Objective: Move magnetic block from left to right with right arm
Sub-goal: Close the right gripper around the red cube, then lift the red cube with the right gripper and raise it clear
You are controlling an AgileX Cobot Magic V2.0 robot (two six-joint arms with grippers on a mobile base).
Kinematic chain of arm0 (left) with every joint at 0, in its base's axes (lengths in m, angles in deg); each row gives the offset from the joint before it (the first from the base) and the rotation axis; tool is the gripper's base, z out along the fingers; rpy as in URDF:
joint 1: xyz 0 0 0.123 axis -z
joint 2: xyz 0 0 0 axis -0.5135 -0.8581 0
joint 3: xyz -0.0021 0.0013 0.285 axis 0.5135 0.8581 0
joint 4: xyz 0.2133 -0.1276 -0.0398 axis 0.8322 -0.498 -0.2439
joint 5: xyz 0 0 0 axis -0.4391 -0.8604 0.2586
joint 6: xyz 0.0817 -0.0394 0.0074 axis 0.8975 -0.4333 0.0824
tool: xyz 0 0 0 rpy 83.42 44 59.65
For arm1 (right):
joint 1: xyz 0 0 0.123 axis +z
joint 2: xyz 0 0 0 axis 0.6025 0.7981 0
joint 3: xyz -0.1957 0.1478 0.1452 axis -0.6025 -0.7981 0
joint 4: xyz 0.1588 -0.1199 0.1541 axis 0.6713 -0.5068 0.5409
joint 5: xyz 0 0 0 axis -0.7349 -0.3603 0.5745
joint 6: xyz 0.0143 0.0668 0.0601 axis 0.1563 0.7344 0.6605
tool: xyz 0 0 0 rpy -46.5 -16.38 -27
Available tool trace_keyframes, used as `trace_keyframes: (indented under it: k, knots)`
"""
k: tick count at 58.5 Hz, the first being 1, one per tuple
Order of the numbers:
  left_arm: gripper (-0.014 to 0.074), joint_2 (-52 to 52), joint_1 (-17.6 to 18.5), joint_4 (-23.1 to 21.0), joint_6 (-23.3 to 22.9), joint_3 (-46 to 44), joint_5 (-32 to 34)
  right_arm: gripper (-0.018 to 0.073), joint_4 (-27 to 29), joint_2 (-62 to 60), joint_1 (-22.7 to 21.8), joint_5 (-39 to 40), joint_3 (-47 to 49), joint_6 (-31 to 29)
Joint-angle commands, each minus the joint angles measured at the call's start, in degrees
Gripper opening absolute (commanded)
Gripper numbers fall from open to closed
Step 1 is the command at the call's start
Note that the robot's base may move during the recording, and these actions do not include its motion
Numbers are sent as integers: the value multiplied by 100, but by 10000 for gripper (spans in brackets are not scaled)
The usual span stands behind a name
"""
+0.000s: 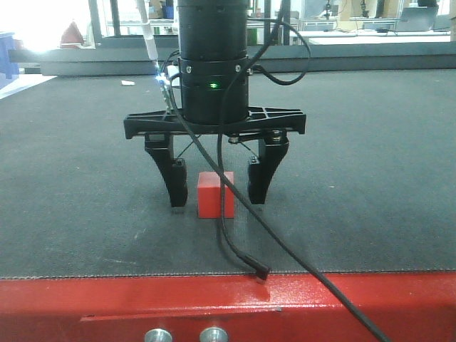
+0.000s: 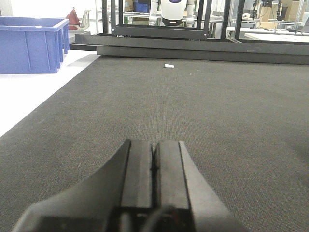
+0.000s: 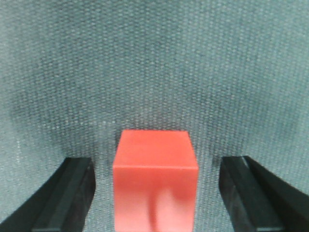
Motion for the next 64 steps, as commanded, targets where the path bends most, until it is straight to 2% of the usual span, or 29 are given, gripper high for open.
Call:
trace_keyframes:
  k: [1,5,16,21,43,50,56,64]
  knots:
    - [-117,9,31,-49,-6,64,498,619,-14,-356,12,-46,189,-15]
    - [-117,9,31,-49,-6,64,498,584,-14,-356,12,-47,189,-15]
    - [-117,9,31,-49,-6,64,498,385,-14,-356,12,-88,189,-15]
    - [-117,9,31,-49,-6,64,498,337,-14,-356,12,-151,189,-15]
    - [-117,9,31,-49,-6,64,498,317,-41,-715,1,-381,189,-124]
    - [-117,9,31,-49,-6,64,498,317,-121,-1067,-91,-295,189,-625]
    - [-117,9,31,-49,-6,64,498,317,-121,-1402,-268,-283,148,-1335]
    - [-117,9,31,-49,-6,64,498,317,-183,-1962,-592,-101,-315,-2055]
